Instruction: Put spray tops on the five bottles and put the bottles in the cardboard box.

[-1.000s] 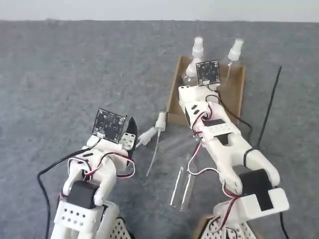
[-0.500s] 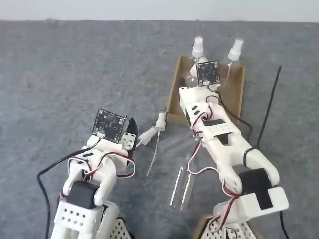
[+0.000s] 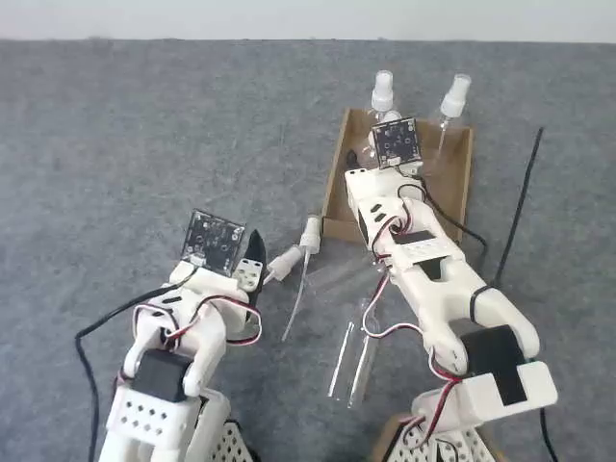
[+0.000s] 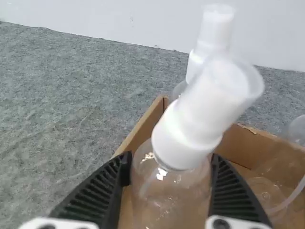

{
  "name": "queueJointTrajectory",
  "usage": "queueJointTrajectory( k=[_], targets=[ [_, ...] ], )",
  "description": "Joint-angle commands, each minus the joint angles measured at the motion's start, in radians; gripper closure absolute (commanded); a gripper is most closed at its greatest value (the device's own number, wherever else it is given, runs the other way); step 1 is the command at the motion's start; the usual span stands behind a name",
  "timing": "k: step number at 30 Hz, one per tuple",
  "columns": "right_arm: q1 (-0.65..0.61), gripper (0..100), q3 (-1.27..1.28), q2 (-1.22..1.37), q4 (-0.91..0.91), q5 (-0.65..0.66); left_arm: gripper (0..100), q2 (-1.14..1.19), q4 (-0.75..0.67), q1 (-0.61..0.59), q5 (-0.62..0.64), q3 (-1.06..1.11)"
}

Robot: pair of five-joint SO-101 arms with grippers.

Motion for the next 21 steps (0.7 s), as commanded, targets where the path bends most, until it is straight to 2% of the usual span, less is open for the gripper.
queueJointTrajectory(
  k=[1, 8, 15, 21],
  targets=[
    [-0.004, 79.5, -0.052, -0.018, -0.008, 0.018, 96, -0.012, -0.032, -0.003, -0.008, -0.012],
    [-0.004, 79.4, -0.052, -0.019, -0.010, 0.020, 96, -0.012, -0.032, -0.003, -0.008, -0.012],
    [-0.005, 68.4, -0.052, -0.019, -0.008, 0.020, 96, -0.012, -0.032, -0.003, -0.008, -0.010],
    [-0.005, 68.3, -0.064, -0.019, -0.007, 0.021, 96, -0.012, -0.032, -0.003, -0.008, -0.010]
  ],
)
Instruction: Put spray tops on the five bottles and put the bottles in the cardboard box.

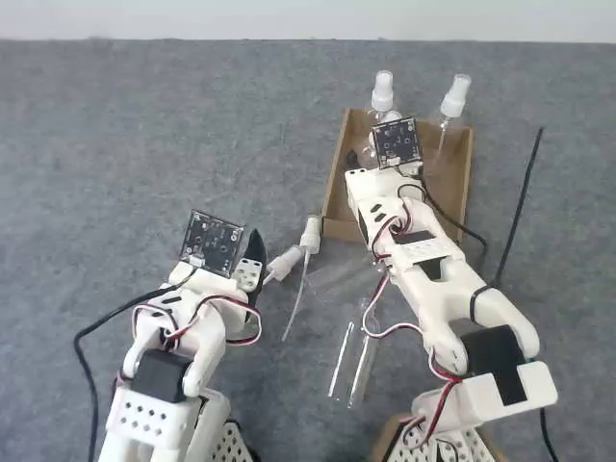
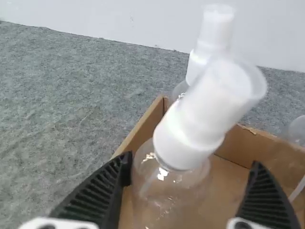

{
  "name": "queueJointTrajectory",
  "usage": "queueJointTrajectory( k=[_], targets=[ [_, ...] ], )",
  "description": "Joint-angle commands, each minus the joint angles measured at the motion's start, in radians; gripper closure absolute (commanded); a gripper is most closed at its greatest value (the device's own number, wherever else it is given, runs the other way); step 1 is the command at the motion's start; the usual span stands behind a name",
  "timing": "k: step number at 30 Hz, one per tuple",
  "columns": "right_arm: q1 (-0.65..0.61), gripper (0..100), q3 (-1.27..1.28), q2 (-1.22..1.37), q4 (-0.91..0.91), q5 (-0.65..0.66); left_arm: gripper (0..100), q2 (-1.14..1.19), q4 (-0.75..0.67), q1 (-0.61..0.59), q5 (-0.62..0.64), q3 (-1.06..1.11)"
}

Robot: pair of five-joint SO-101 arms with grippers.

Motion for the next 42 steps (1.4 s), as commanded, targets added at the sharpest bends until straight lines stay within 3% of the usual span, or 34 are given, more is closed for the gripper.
queueJointTrajectory(
  k=[1, 22, 30, 35, 42],
  targets=[
    [-0.005, 68.3, -0.066, -0.019, -0.007, 0.018, 96, -0.012, -0.032, -0.003, -0.006, -0.008],
    [-0.028, 68.1, -0.193, -0.179, 0.189, 0.014, 96, -0.012, -0.032, -0.003, -0.006, -0.007],
    [-0.036, 68.1, -0.434, -0.257, 0.509, 0.011, 96, -0.012, -0.031, -0.003, -0.006, -0.007],
    [-0.036, 68.2, -0.439, -0.417, 0.670, 0.011, 96, -0.012, -0.032, -0.003, -0.006, -0.007],
    [-0.104, 68.4, -0.404, -0.604, 1.032, 0.008, 96, -0.012, -0.032, -0.003, -0.005, -0.007]
  ],
)
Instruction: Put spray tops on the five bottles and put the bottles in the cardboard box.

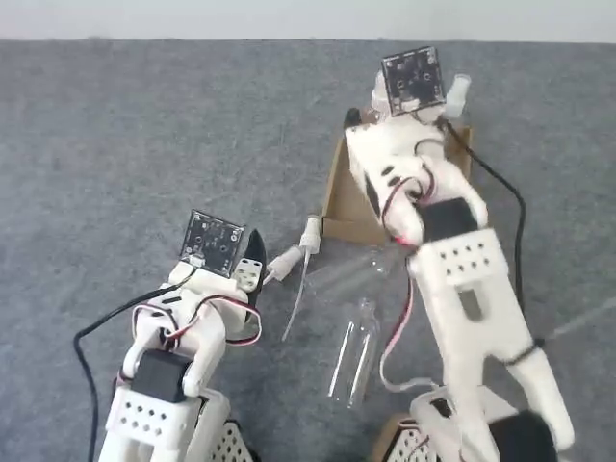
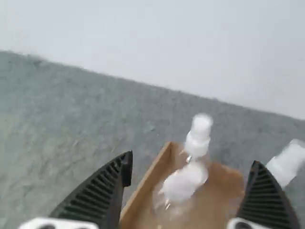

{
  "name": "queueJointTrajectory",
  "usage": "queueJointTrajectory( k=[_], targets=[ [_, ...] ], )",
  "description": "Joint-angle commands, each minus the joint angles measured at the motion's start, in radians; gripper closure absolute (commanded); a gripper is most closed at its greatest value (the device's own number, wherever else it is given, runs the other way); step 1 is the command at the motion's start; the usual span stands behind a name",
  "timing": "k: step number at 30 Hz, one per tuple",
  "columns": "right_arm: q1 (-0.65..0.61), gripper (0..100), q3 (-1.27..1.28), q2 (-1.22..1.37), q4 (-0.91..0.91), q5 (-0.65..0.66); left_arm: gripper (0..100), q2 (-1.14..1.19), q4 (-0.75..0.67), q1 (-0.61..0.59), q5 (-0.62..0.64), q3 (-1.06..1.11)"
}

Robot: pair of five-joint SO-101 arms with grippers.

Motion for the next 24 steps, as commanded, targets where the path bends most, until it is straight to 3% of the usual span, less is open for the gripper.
queueJointTrajectory(
  k=[1, 10, 16, 22, 24],
  targets=[
    [-0.065, 68.4, -0.012, -0.140, 0.160, 0.002, 96, -0.012, -0.032, -0.003, -0.005, -0.007],
    [-0.248, 68.5, 0.232, -0.344, 0.269, -0.034, 96, -0.012, -0.032, -0.003, -0.006, -0.007],
    [-0.298, 68.5, 0.311, -0.403, 0.367, -0.212, 96, -0.012, -0.032, -0.003, -0.006, -0.007],
    [-0.352, 68.5, 0.362, -0.398, 0.441, -0.506, 96, -0.012, -0.031, -0.003, -0.006, -0.007],
    [-0.366, 68.5, 0.384, -0.398, 0.441, -0.528, 96, -0.012, -0.031, -0.003, -0.006, -0.007]
  ],
)
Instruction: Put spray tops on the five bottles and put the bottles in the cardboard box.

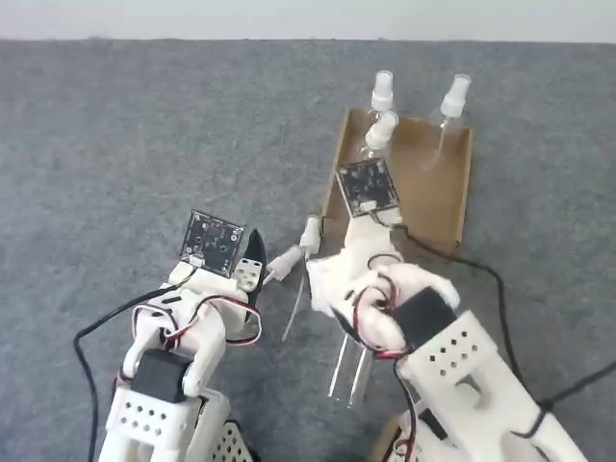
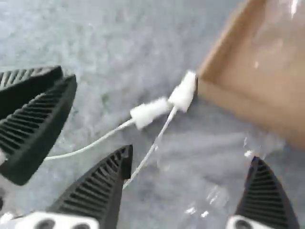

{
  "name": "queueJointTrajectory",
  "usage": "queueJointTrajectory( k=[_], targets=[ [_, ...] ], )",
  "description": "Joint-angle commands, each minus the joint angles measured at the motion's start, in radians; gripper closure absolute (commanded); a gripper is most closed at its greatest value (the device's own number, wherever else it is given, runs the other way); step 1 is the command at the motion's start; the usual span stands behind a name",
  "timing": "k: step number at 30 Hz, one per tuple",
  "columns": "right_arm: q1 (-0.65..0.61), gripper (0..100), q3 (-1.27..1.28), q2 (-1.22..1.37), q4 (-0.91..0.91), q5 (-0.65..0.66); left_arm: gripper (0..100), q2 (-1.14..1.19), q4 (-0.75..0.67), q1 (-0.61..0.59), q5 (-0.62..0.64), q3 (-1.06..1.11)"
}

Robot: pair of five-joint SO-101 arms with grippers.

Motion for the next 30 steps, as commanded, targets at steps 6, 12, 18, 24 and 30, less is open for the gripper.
queueJointTrajectory(
  k=[6, 12, 18, 24, 30],
  targets=[
    [-0.028, 68.5, 0.017, -0.027, 0.054, -0.130, 96, -0.012, -0.031, -0.003, -0.006, -0.005],
    [-0.028, 68.5, 0.021, -0.012, 0.073, -0.190, 96, -0.012, -0.031, -0.003, -0.006, -0.005],
    [-0.028, 68.5, 0.003, 0.128, 0.124, -0.203, 96, -0.012, -0.031, -0.003, -0.006, -0.005],
    [-0.048, 68.5, -0.061, 0.193, 0.300, -0.198, 96, -0.012, -0.031, -0.003, -0.006, -0.005],
    [-0.185, 68.5, -0.008, 0.228, 0.245, -0.207, 96, -0.012, -0.032, -0.003, -0.006, -0.005]
  ],
)
